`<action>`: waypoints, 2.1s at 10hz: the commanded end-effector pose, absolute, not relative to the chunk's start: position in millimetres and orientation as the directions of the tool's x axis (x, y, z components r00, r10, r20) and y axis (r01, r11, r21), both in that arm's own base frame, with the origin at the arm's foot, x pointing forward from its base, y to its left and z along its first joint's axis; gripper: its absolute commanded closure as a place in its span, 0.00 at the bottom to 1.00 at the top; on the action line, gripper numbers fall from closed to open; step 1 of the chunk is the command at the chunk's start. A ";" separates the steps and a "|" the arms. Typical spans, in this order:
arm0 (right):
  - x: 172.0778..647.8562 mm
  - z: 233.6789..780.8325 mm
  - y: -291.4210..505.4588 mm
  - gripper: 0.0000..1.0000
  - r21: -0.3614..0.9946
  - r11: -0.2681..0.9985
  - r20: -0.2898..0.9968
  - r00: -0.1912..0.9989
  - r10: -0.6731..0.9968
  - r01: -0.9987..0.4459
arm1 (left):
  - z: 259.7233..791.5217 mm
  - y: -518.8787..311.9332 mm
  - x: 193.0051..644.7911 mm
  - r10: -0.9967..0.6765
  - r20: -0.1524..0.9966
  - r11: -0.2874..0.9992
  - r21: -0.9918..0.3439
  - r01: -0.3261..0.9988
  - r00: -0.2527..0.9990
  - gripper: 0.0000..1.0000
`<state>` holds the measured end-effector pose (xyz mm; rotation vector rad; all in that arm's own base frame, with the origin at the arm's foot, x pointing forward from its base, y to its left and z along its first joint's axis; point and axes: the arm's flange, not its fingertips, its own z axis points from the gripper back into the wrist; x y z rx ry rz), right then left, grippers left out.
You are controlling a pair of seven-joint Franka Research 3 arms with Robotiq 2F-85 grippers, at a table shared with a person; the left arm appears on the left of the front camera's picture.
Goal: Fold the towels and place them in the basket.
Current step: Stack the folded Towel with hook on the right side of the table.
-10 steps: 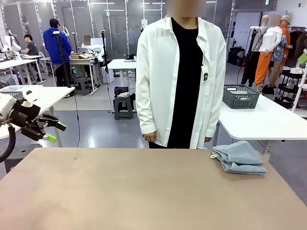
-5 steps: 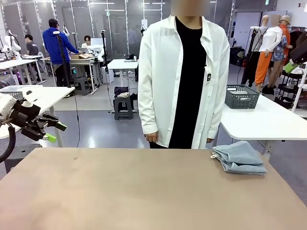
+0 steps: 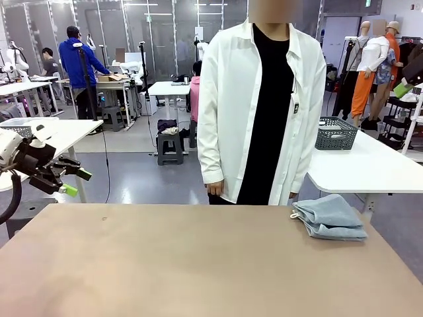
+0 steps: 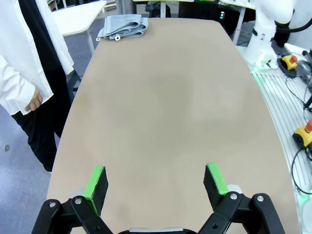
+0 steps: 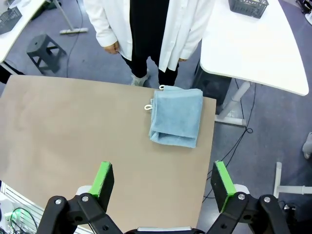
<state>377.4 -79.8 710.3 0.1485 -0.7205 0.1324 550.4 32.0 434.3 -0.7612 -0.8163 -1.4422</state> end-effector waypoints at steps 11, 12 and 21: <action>378.7 713.6 -79.4 0.00 0.110 0.980 0.658 0.751 0.054 -0.167 | 436.2 31.4 549.6 -0.534 0.845 -0.001 0.042 0.999 -0.036 0.00; 378.7 713.6 -79.4 0.00 0.110 0.980 0.658 0.751 0.054 -0.167 | 436.2 31.4 549.6 -0.534 0.845 -0.001 0.042 0.999 -0.036 0.00; 378.7 713.6 -79.4 0.00 0.110 0.980 0.658 0.751 0.054 -0.167 | 436.2 31.4 549.6 -0.534 0.845 -0.001 0.042 0.999 -0.036 0.00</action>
